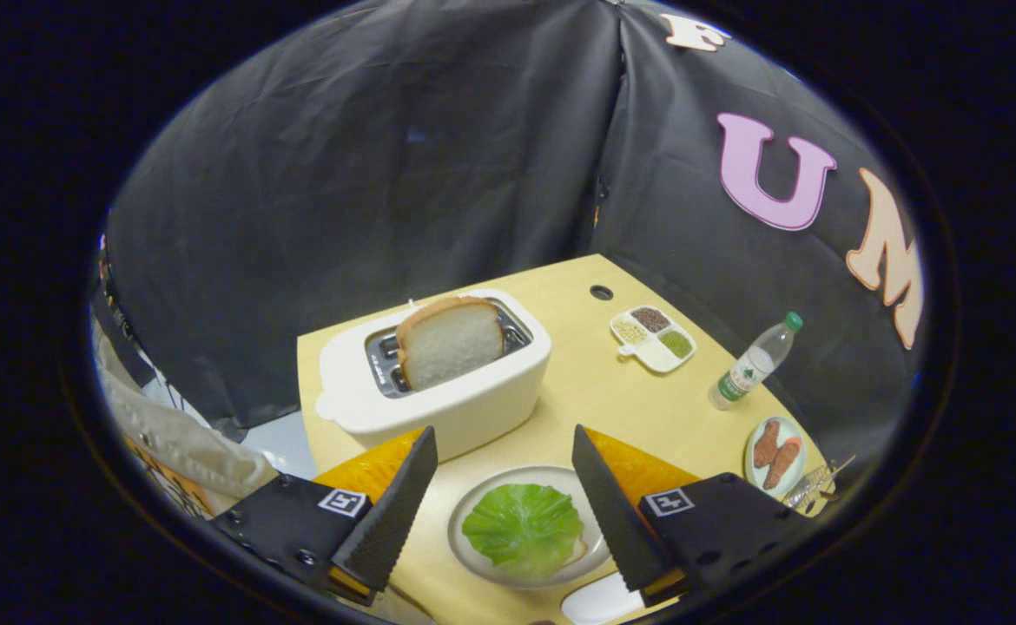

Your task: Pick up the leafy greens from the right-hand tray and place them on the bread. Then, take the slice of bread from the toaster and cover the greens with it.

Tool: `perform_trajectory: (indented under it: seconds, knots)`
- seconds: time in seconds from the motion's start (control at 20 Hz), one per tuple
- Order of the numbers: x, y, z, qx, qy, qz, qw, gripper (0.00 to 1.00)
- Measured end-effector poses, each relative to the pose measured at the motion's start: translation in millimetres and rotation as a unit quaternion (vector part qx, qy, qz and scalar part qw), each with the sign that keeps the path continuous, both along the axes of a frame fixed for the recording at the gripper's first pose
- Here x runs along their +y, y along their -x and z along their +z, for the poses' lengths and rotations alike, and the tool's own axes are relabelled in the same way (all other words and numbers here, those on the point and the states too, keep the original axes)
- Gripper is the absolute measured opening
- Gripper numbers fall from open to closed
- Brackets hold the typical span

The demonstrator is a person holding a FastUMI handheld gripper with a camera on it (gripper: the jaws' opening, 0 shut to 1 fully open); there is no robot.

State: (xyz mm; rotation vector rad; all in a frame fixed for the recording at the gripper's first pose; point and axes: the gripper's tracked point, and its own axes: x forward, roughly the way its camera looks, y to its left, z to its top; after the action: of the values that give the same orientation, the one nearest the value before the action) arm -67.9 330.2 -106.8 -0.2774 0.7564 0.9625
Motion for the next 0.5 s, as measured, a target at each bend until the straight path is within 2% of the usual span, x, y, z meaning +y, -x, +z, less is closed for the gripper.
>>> perform_trajectory:
  seconds: [0.15,0.5]
  knots:
    - [17.0,-3.3,12.1,-0.002,-0.009,0.008,1.000,0.98]
    - [58.1,-7.7,29.3,0.026,-0.030,-0.002,0.999,1.00]
